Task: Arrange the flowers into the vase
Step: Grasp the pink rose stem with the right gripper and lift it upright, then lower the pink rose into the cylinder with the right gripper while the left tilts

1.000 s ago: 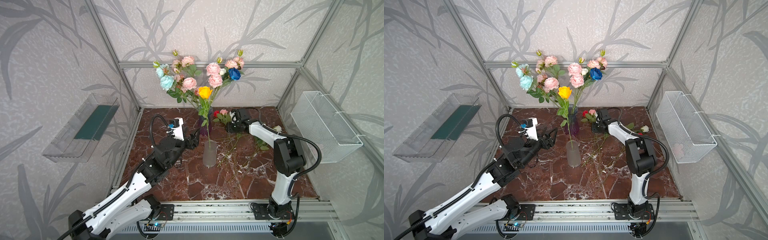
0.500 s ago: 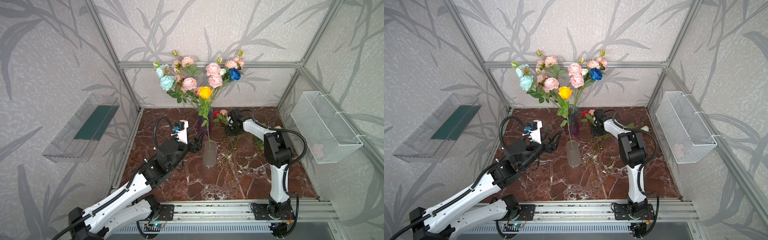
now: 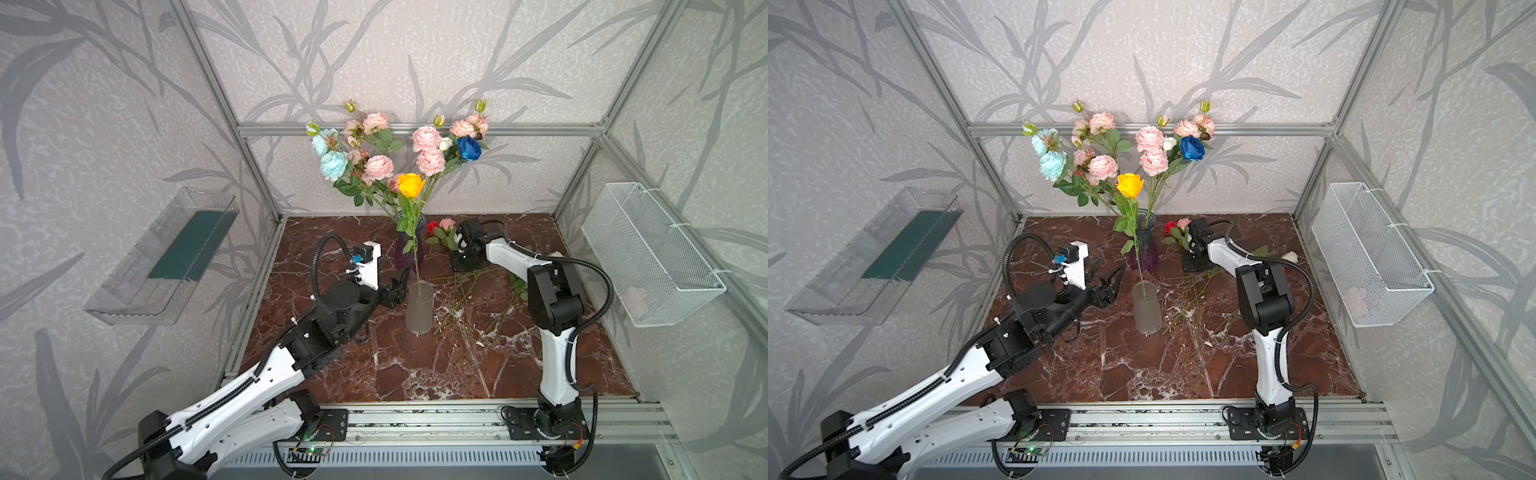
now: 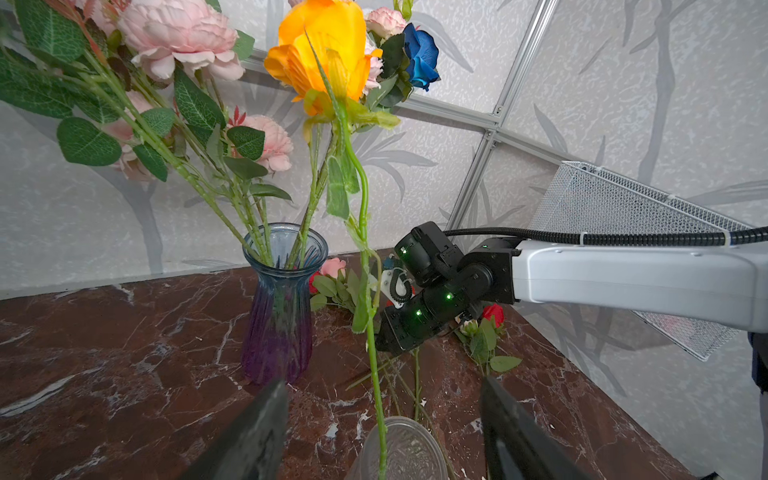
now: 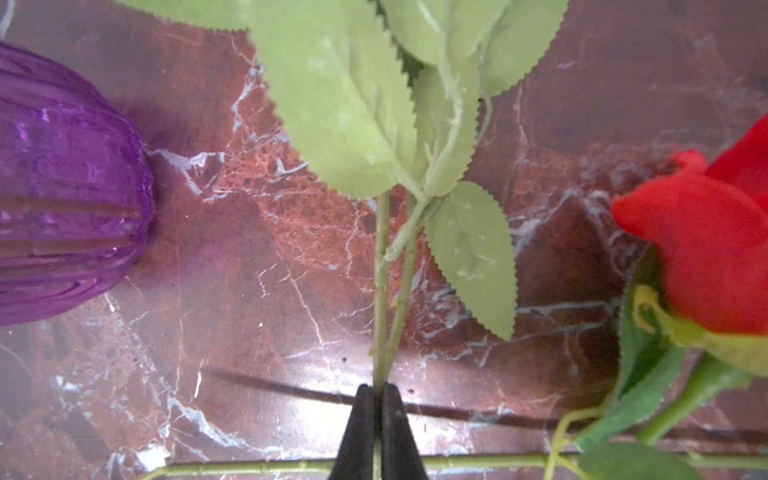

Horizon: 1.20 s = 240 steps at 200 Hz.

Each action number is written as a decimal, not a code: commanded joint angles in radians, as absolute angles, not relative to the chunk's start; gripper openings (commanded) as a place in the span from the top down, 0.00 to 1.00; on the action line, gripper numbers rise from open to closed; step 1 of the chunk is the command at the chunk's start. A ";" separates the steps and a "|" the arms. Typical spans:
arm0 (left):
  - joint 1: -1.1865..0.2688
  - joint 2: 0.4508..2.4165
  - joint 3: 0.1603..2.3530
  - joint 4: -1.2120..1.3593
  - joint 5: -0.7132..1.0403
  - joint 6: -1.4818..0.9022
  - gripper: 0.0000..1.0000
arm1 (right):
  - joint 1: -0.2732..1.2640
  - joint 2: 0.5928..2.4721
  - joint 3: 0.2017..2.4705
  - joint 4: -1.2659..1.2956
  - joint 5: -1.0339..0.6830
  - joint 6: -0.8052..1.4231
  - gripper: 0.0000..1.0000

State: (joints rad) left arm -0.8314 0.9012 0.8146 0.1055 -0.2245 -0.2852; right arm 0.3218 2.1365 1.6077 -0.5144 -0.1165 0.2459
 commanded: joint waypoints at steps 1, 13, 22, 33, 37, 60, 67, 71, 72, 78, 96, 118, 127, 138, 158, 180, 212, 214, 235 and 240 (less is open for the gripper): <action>-0.837 0.900 0.838 0.118 -0.250 -0.263 0.27 | 0.318 2.069 1.578 -0.470 -0.144 0.272 0.99; -0.838 0.899 0.838 0.118 -0.252 -0.262 0.27 | 0.318 2.019 1.538 -0.429 -0.164 0.290 1.00; -0.838 0.897 0.838 0.118 -0.253 -0.261 0.27 | 0.317 1.974 1.506 -0.395 -0.177 0.303 1.00; -0.839 0.896 0.837 0.120 -0.257 -0.259 0.27 | 0.318 1.917 1.462 -0.352 -0.186 0.323 1.00; -0.839 0.896 0.837 0.120 -0.257 -0.259 0.27 | 0.318 1.896 1.446 -0.336 -0.191 0.328 1.00; -0.841 0.890 0.837 0.120 -0.264 -0.256 0.27 | 0.318 1.773 1.332 -0.225 -0.196 0.376 1.00; -0.840 0.887 0.837 0.120 -0.265 -0.255 0.27 | 0.317 1.741 1.304 -0.204 -0.196 0.385 1.00; -0.841 0.887 0.837 0.121 -0.267 -0.255 0.27 | 0.317 1.723 1.291 -0.197 -0.195 0.391 1.00; -0.841 0.886 0.837 0.122 -0.266 -0.255 0.27 | 0.317 1.719 1.289 -0.195 -0.195 0.393 1.00; -0.841 0.883 0.835 0.121 -0.269 -0.255 0.27 | 0.318 1.696 1.269 -0.182 -0.200 0.397 1.00; -0.841 0.878 0.834 0.124 -0.280 -0.252 0.27 | 0.317 1.604 1.199 -0.126 -0.213 0.419 1.00; -0.841 0.872 0.832 0.125 -0.310 -0.249 0.27 | 0.318 1.482 1.117 -0.075 -0.202 0.443 1.00; -0.841 0.869 0.829 0.129 -0.334 -0.250 0.26 | 0.318 1.425 1.078 -0.045 -0.196 0.453 1.00; -0.841 0.860 0.823 0.130 -0.387 -0.262 0.24 | 0.319 1.345 1.018 0.010 -0.187 0.469 1.00; -0.836 0.840 0.802 0.132 -0.557 -0.312 0.22 | 0.330 1.194 0.911 0.091 -0.141 0.484 1.00; -0.800 0.822 0.796 0.105 -0.666 -0.368 0.17 | 0.368 1.043 0.842 0.150 -0.066 0.464 1.00; -0.593 0.838 0.817 0.003 -0.478 -0.603 0.14 | 0.460 0.910 0.857 0.193 0.036 0.378 1.00; -0.576 0.845 0.819 -0.002 -0.457 -0.618 0.14 | 0.467 0.906 0.862 0.194 0.043 0.370 1.00; -0.434 0.915 0.848 -0.034 -0.267 -0.746 0.14 | 0.506 0.890 0.923 0.228 0.080 0.335 1.00; -0.409 0.934 0.851 -0.030 -0.224 -0.770 0.14 | 0.512 0.891 0.938 0.238 0.083 0.332 1.00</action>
